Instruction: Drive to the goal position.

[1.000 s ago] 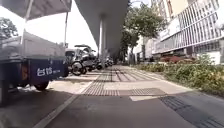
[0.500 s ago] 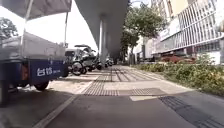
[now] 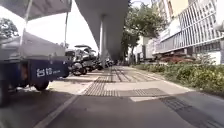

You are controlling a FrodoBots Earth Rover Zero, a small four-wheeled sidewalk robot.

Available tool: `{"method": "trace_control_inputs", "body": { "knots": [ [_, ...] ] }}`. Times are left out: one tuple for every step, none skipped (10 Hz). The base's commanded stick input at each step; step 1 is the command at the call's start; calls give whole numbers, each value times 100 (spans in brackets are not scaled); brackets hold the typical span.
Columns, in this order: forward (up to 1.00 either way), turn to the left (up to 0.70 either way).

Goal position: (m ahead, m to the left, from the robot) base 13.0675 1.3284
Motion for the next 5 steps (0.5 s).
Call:
{"method": "trace_control_inputs", "body": {
  "knots": [
    [45, 0],
    [45, 0],
    [45, 0],
    [37, 0],
    [13, 0]
  ]
}}
